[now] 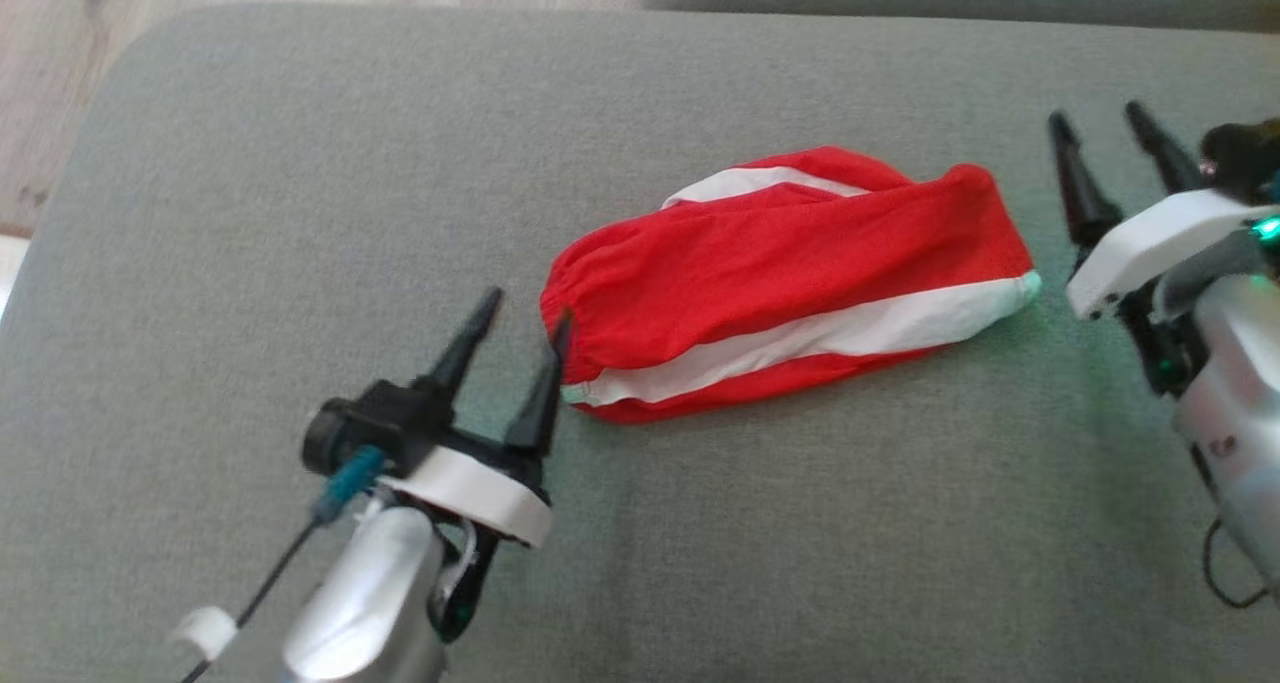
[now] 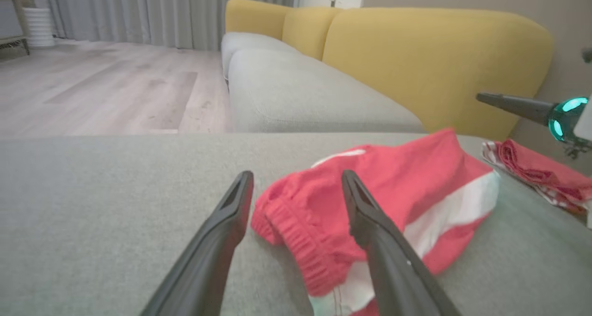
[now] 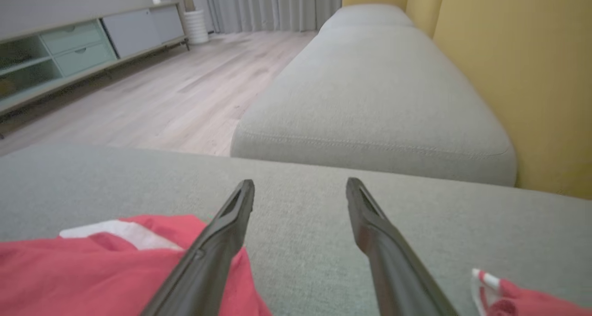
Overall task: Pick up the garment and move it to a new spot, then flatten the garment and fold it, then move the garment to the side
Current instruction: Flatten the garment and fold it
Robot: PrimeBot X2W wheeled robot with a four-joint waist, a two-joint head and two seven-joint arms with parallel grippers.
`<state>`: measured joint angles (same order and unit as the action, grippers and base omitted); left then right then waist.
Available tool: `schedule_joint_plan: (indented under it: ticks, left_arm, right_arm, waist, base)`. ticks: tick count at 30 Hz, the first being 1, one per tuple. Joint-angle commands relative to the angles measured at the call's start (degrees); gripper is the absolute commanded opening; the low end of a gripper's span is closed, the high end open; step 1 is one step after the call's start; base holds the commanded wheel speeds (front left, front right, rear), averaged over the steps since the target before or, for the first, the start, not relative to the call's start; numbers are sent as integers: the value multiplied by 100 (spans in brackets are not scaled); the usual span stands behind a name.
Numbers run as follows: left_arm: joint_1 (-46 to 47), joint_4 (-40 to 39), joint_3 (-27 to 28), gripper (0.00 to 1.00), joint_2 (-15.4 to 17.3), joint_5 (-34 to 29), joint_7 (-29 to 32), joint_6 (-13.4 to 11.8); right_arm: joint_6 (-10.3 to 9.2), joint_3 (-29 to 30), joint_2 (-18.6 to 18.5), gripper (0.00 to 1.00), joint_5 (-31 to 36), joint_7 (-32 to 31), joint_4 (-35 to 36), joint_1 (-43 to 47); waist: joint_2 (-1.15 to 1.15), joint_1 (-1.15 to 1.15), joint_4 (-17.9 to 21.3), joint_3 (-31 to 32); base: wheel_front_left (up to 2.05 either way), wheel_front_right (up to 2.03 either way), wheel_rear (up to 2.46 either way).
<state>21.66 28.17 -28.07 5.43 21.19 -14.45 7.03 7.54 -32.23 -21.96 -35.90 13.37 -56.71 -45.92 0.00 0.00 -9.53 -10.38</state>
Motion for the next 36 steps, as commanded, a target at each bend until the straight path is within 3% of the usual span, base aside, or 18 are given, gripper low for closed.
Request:
schedule_joint_plan:
  ticks: [1,7,12,18,25,36]
  left_arm:
    - [-53,-307,382,100,56,-16,-55,-51]
    - [-520,-916,1226,100,-14,-21,-55,-120]
    - [-927,-1215,1556,100,-93,-177,-55,-81]
    - [-1326,-1382,1692,100,-194,-295,-55,-26]
    - [-1627,-1331,1716,100,-242,-318,-55,14]
    - [-1520,-1050,1520,100,-254,-249,-55,39]
  right_arm:
    - [-5,113,-156,100,-3,125,250,25]
    - [-5,1139,-91,100,551,161,1534,767]
    - [-5,2103,509,100,1330,162,2714,2087]
    - [-5,2790,1286,100,2057,162,3664,3416]
    - [-5,2886,1639,100,2370,163,3916,3988]
    - [-5,2907,1661,100,2395,163,3943,3915]
  waist:
    - [0,0,97,88]
    - [0,0,406,338]
    - [0,0,600,583]
    - [0,0,742,808]
    - [0,0,823,922]
    - [0,0,820,770]
  base:
    - [0,0,0]
    - [0,0,0]
    - [0,0,0]
    - [0,0,0]
    - [0,0,0]
    - [0,0,0]
